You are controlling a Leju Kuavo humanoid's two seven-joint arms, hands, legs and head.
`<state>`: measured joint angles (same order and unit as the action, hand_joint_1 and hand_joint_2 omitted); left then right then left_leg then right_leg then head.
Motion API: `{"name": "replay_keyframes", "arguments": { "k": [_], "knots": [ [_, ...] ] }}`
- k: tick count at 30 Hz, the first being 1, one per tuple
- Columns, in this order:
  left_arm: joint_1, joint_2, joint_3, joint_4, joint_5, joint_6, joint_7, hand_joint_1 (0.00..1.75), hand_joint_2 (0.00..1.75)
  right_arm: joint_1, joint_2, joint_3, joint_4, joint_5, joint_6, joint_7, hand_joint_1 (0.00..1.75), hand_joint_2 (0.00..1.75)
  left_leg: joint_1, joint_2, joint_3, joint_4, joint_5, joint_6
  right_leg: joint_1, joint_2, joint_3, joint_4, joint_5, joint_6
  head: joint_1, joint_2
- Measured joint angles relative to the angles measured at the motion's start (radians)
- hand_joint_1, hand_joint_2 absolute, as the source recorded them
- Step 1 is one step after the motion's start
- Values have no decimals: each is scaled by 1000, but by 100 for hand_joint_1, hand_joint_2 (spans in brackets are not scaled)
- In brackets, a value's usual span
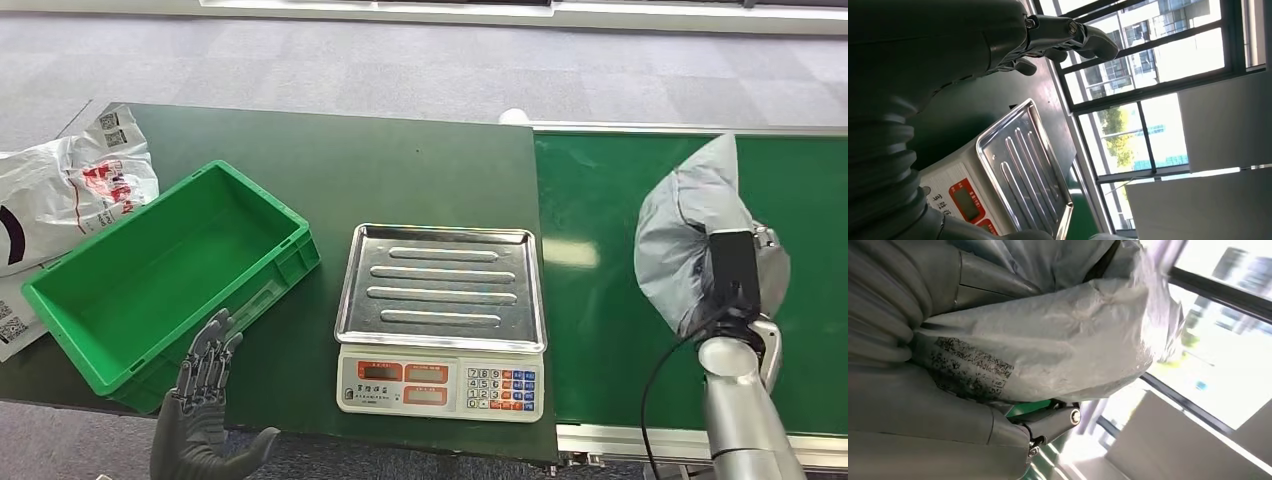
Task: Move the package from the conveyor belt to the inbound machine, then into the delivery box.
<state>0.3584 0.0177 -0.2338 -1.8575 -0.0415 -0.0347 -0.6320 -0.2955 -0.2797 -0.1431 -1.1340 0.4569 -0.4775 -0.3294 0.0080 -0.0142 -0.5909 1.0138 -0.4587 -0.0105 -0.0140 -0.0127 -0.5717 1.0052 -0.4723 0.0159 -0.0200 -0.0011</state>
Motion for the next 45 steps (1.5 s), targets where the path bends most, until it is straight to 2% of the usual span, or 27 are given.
{"name": "replay_keyframes", "arguments": {
  "k": [2, 4, 5, 7, 10, 14, 18, 21, 27, 36, 39, 40, 43, 44, 45],
  "knots": [
    [-3, -6, 2, 1, -5, 20, -8, 0, 175, 34, 18, 34, -149, -59, -80, -39, 175, 175, 0, 0, 0, -1, 0, 0, 0, 0, 0, 0, -1, -1, 0, 0],
    [-4, -9, 4, 0, -6, 45, -14, 0, 175, 50, 29, 84, -268, -125, -107, -65, 175, 175, 0, 1, 0, -1, -1, -1, 0, 2, 0, 0, -1, -1, 0, 0],
    [-5, -9, 7, -1, -5, 55, -16, 0, 175, 54, 33, 115, -314, -156, -87, -68, 175, 175, 0, 2, 1, -1, -1, -1, 0, 2, -1, 0, -1, -1, 0, 0],
    [-8, -9, 14, -2, -1, 67, -23, 0, 175, 49, 36, 192, -383, -182, 17, -42, 175, 175, 0, 5, 1, -2, -1, -1, 0, 5, -1, 0, -1, -2, 0, 0],
    [-21, -9, 24, 0, 3, 68, -34, 0, 175, 25, 40, 331, -430, -137, 170, 22, 175, 175, 0, 9, 3, -2, 0, -2, 0, 8, -2, 0, 0, -3, 0, 0],
    [-28, -9, 33, 5, 3, 68, -39, 0, 175, 7, 45, 444, -453, -114, 208, 52, 175, 175, 1, 4, 1, -2, 2, -2, 0, 3, -1, 1, 1, -3, 0, 0],
    [-35, -8, 34, 11, 3, 67, -42, 0, 175, -43, 66, 550, -450, -30, 374, 162, 175, 175, 1, 7, 1, -2, 2, -3, 1, 7, -3, 1, 2, -4, 0, 0],
    [-43, -8, 34, 18, 2, 67, -43, 0, 175, -73, 101, 643, -428, 23, 410, 213, 175, 175, 1, 7, 0, -2, 2, -3, 1, 6, -4, 2, 2, -4, 0, 0],
    [-45, -7, 34, 27, 1, 67, -44, 0, 175, -115, 120, 715, -404, 22, 400, 220, 175, 175, 1, 5, -1, -2, 3, -4, 2, 5, -4, 2, 2, -5, 0, 0],
    [-45, -6, 34, 29, 0, 67, -44, 0, 175, -125, 122, 746, -392, 22, 400, 221, 175, 175, 1, 5, -1, -2, 3, -4, 2, 5, -5, 2, 2, -5, 0, 0],
    [-44, -4, 34, 31, 0, 67, -44, 0, 175, -135, 132, 760, -379, 36, 430, 249, 175, 175, 1, 6, -1, -2, 2, -4, 3, 5, -4, 2, 2, -5, 0, 0],
    [-43, -3, 34, 31, 0, 67, -44, 0, 175, -141, 143, 770, -365, 47, 450, 270, 141, 175, 1, 7, 0, -2, 2, -5, 3, 6, -4, 2, 2, -5, 0, 0],
    [-35, 1, 34, 31, 0, 68, -41, 0, 175, -157, 192, 805, -295, 85, 503, 350, 10, 175, 2, 9, 1, -2, 2, -6, 5, 8, -4, 2, 2, -6, 0, 0],
    [-30, 1, 34, 31, 0, 68, -37, 0, 175, -160, 209, 813, -268, 102, 521, 384, 0, 175, 2, 9, 1, -2, 2, -6, 5, 8, -4, 2, 1, -6, 0, 0],
    [-27, 2, 34, 31, 0, 67, -30, 0, 175, -164, 225, 822, -241, 123, 543, 422, 0, 175, 2, 9, 1, -2, 2, -6, 5, 8, -4, 2, 1, -7, 0, 0]
  ]
}}
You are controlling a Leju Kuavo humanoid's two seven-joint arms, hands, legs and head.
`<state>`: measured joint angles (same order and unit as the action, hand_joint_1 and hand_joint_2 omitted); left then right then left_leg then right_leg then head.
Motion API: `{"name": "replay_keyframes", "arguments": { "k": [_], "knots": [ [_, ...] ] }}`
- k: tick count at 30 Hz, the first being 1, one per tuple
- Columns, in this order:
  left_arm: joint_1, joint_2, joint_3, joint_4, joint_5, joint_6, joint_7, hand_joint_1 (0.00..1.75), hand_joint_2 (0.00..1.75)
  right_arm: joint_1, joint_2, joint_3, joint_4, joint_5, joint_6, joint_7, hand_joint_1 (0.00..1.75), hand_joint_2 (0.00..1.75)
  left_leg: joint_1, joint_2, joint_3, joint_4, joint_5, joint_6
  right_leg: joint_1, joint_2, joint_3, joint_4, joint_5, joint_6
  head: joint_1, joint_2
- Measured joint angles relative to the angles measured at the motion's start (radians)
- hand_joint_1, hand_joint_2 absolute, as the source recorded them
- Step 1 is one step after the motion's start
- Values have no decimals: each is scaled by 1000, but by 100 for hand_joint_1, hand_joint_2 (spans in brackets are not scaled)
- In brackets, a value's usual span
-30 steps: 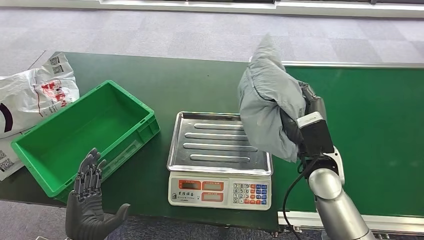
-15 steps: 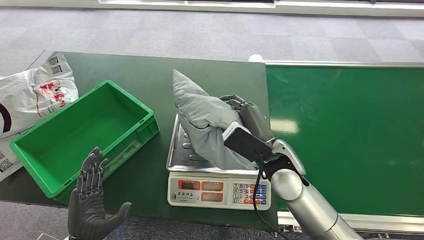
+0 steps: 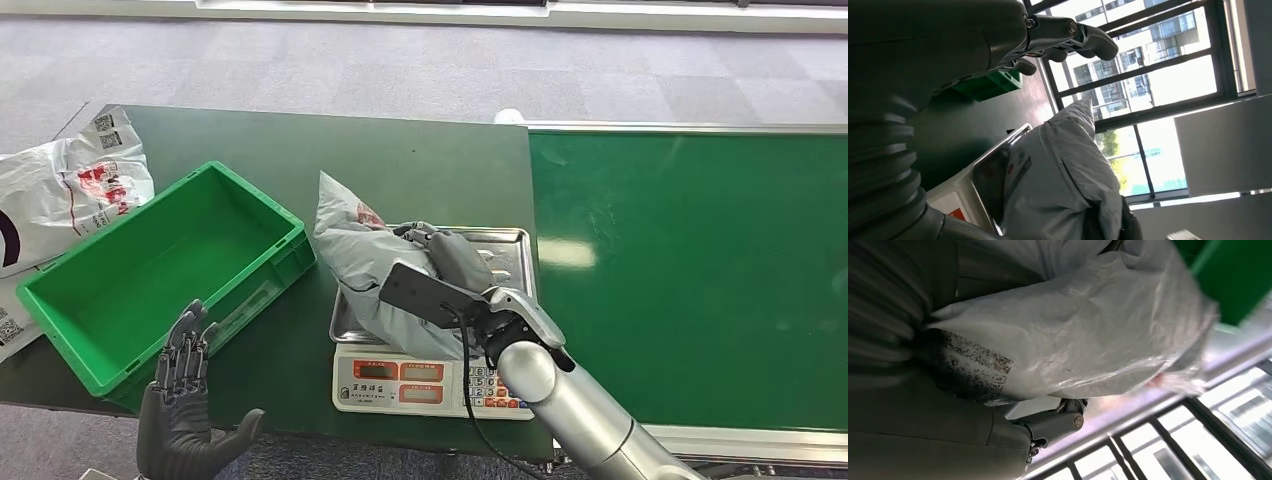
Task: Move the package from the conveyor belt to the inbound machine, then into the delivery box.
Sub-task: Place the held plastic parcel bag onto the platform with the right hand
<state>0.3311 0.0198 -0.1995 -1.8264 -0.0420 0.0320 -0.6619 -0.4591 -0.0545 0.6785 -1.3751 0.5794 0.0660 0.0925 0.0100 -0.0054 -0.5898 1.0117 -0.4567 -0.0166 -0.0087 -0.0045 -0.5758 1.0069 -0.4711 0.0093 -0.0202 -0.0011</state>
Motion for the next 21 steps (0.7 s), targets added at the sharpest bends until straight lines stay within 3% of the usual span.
{"name": "replay_keyframes", "arguments": {
  "k": [4, 7, 21],
  "knots": [
    [2, 1, 0, 0, -2, -21, 42, 0, 175, -22, 59, 23, 120, 103, 87, 115, 0, 175, 1, 0, 1, 0, 0, -1, 0, 0, 1, 0, 0, -1, 0, 0],
    [0, 0, 0, 1, -5, -44, 62, 0, 175, -50, 72, 25, 180, 163, 81, 149, 0, 175, 1, 0, 2, 0, 0, -1, 0, 0, 1, 0, 1, -1, 0, 0],
    [2, -26, 0, 5, -22, -55, 80, 0, 175, -131, 70, 9, 309, 228, 71, 164, 0, 175, 0, 1, 4, 0, 2, -3, 0, 1, 3, 0, 4, -3, 0, 0]
  ]
}}
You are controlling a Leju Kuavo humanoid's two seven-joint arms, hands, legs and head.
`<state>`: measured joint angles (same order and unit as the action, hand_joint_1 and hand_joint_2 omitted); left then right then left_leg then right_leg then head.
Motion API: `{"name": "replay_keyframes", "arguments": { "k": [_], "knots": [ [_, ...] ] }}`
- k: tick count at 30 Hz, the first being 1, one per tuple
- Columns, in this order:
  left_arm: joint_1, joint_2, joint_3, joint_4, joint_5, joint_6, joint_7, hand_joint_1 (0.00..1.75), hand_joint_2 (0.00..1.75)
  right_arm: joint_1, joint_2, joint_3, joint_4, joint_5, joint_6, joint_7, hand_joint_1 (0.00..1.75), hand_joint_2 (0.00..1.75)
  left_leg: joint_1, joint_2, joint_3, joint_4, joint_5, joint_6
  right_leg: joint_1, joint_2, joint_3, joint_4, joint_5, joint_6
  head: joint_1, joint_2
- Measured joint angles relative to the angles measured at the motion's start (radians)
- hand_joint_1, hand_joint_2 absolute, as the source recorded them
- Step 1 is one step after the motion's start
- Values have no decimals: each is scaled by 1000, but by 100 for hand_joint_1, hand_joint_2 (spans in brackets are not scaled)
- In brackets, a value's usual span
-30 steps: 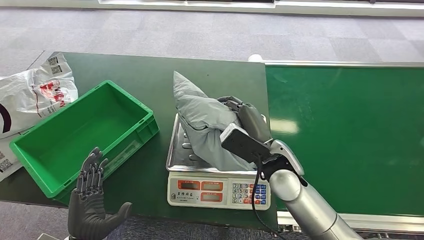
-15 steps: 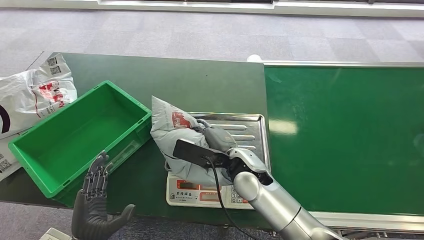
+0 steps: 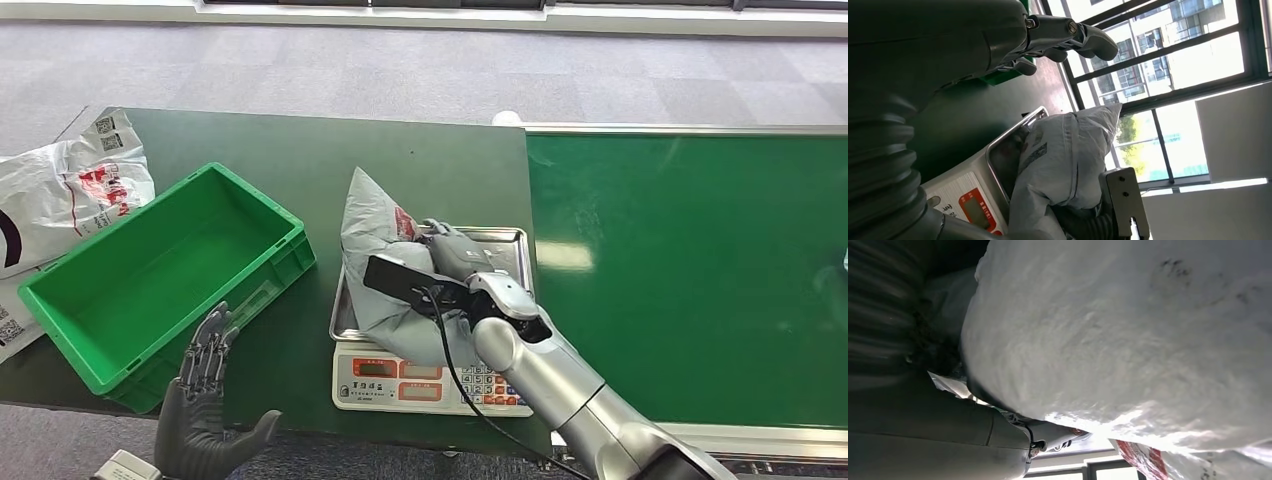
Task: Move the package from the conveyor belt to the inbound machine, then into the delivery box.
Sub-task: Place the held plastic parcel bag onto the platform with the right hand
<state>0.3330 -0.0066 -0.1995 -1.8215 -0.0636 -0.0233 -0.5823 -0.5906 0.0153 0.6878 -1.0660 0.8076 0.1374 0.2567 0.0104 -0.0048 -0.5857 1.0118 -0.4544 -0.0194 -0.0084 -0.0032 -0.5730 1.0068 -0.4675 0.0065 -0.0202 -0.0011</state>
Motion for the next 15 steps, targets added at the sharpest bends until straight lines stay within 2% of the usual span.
{"name": "replay_keyframes", "arguments": {
  "k": [5, 8, 11, 15],
  "knots": [
    [0, -8, 2, 0, -12, -10, 6, 0, 175, -9, 0, -1, 19, 5, -6, -3, 0, 175, 0, 0, 0, 0, 0, 0, 0, 0, 0, 0, 0, 0, 0, 0],
    [0, -14, 5, 0, -56, -5, 12, 0, 175, -16, 0, -2, 33, -16, -39, -44, 0, 175, 0, 0, 0, 0, 0, 0, 0, 0, 0, 0, 0, 0, 0, 0],
    [-3, -17, 6, -4, -173, 48, 29, 0, 175, -4, 1, -20, 23, -100, -174, -170, 0, 175, 0, 0, -1, 0, 1, 0, 0, 0, -1, 0, 1, 0, 0, 0],
    [-31, -15, -9, -9, -340, 129, 96, 0, 175, 50, 1, -78, -65, -321, -368, -384, 0, 175, 0, -1, -1, 0, 1, 0, 0, -1, -2, 0, 1, 0, 0, 0]
  ]
}}
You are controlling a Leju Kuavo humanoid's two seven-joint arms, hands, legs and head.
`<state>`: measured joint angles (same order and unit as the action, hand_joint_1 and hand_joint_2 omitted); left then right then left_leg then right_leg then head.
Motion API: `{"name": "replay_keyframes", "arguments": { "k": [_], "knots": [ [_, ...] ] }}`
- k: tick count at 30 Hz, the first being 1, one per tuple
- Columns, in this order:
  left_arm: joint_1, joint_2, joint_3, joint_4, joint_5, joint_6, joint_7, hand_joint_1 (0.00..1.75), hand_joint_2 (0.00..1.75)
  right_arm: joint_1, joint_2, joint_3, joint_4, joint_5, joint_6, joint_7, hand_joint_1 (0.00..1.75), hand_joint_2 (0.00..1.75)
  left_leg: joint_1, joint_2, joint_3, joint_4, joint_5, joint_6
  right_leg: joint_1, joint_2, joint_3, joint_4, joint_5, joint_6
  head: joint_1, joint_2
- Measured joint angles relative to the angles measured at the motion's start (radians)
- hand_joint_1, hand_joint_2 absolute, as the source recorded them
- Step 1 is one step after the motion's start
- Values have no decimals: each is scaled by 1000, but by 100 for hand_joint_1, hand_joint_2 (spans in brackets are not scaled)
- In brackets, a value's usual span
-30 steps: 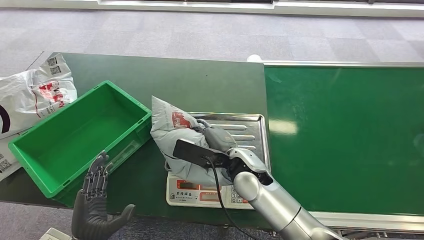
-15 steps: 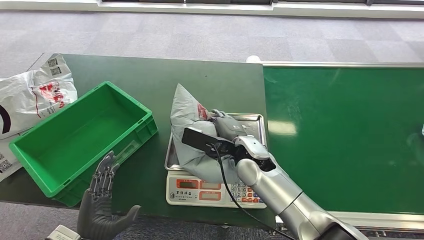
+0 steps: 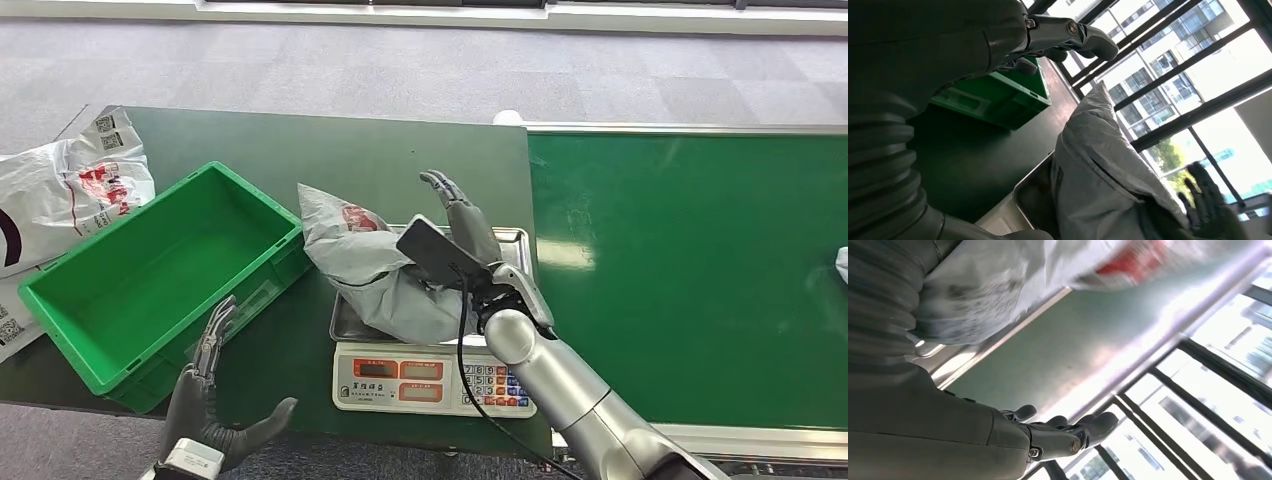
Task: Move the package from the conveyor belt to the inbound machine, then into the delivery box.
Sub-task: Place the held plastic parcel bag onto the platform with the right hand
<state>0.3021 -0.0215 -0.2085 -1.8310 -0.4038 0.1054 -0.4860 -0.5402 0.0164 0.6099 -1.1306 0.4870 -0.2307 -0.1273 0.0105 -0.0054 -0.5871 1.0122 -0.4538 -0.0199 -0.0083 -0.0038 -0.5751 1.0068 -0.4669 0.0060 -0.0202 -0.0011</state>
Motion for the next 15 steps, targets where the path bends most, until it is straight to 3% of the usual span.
{"name": "replay_keyframes", "arguments": {
  "k": [4, 10, 15],
  "knots": [
    [-50, 7, -37, 4, -77, 44, 59, 0, 175, 60, -3, -58, -100, -147, -130, -146, 0, 175, 0, 1, -1, 0, 0, 0, 0, 1, -1, 0, 0, 0, 0, 0],
    [-83, 14, -63, 11, -88, 52, 72, 0, 175, 99, -9, -82, -168, -176, -159, -173, 0, 175, 0, 3, -2, 0, 0, 0, 0, 4, -3, 0, 0, 0, 0, 0],
    [-127, 17, -78, 38, -90, 51, 120, 0, 175, 143, -10, -101, -234, -249, -315, -302, 0, 175, 0, 2, -2, 0, 0, 0, 0, 3, -3, 0, 0, 0, 0, 0]
  ]
}}
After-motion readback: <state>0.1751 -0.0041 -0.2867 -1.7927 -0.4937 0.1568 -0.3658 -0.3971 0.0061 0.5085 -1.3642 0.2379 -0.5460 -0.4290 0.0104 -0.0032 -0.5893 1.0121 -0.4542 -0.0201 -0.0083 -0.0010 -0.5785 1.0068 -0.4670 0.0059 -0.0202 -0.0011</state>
